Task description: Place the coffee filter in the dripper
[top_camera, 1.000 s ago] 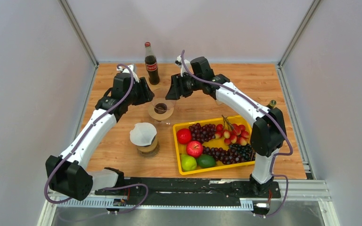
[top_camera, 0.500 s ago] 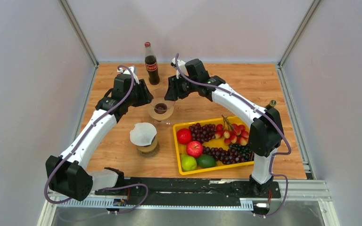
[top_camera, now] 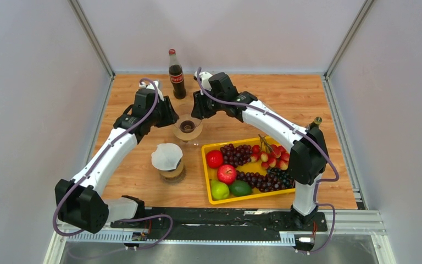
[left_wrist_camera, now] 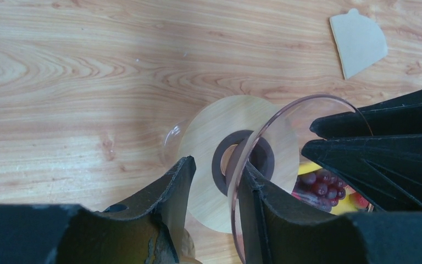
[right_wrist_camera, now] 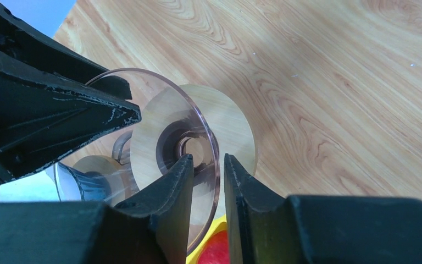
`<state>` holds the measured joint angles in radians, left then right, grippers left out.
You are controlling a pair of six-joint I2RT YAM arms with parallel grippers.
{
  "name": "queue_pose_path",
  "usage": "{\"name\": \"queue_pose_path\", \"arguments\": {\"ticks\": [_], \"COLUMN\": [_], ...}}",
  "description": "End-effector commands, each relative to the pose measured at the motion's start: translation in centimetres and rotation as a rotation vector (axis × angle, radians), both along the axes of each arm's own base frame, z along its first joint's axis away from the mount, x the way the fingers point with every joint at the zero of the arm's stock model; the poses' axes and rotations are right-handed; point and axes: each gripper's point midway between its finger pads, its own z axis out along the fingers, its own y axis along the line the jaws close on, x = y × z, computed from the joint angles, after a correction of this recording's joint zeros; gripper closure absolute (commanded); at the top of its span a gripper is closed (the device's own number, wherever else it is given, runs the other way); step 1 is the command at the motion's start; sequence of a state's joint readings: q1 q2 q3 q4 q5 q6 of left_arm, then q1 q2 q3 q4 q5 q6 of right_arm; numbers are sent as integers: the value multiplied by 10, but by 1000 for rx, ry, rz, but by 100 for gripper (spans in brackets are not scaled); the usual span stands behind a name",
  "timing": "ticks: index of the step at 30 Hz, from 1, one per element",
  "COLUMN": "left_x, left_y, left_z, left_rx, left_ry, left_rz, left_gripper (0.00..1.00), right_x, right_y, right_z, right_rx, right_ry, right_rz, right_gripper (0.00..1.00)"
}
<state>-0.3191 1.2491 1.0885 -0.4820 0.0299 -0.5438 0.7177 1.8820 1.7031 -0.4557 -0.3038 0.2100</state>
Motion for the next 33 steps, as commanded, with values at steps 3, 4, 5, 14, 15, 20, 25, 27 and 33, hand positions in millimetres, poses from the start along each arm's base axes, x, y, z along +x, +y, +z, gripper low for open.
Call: {"name": "queue_pose_path", "arguments": {"ticks": [3, 4, 5, 14, 15, 20, 25, 27, 33], "left_x": [-4, -4, -4, -3, -4, -11, -18, -18, -19], "left_y": [-6, -5, -5, -5, -4, -7, 1, 4, 4], "left_z": [-11, -13, -14, -30, -32, -39, -54, -60, -76], "left_rx": [4, 7, 8, 23, 25, 23, 60, 73, 92], "left_ry": [12, 17, 23, 90, 105, 190, 269, 289, 349], "left_rz": [-62, -61, -61, -45, -45, -53, -13, -1, 2], "left_gripper": [56, 58, 60, 70, 72, 76, 81, 84, 90], "right_x": [7, 7, 7, 5, 5, -2, -3, -5, -7], "right_y": [7, 7, 8, 6, 5, 0, -5, -8, -20], "right_z": [5, 5, 3, -16, -20, -40, -56, -63, -88], "right_rx": [-26, -26, -28, -78, -85, -137, -190, -216, -310], "right_ry": [-62, -61, -60, -21, -13, 40, 91, 108, 151], "right_rz": [-38, -39, -38, -42, -42, -39, -52, -58, -93], "right_gripper": [73, 74, 75, 85, 86, 95, 100, 100, 100]}}
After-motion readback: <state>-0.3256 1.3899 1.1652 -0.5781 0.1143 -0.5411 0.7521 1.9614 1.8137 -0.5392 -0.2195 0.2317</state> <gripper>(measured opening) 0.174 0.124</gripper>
